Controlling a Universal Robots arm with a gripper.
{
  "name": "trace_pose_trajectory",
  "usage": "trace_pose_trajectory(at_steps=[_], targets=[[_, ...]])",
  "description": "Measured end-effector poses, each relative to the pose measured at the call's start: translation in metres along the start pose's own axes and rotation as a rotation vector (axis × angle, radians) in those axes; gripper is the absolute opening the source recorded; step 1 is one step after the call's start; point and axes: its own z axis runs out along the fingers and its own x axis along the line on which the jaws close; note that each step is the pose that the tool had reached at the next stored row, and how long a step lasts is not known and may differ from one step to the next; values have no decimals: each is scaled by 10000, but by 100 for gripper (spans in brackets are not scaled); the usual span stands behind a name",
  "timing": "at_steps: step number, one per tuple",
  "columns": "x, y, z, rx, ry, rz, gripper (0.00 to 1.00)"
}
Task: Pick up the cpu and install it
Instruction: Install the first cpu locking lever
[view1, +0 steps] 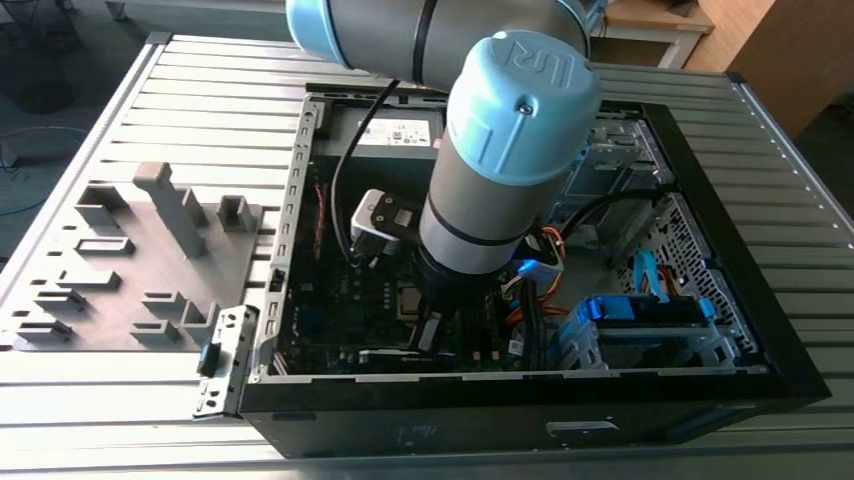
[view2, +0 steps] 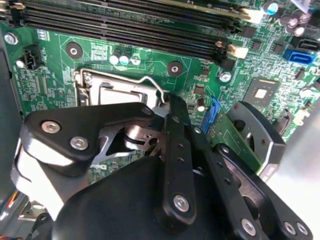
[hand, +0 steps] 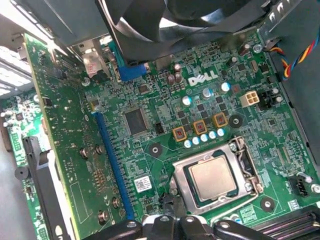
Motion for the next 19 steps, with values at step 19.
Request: trace_pose_trajectory(at_steps=[19], targets=[[-2,13,-170,-2,-21,255,11]])
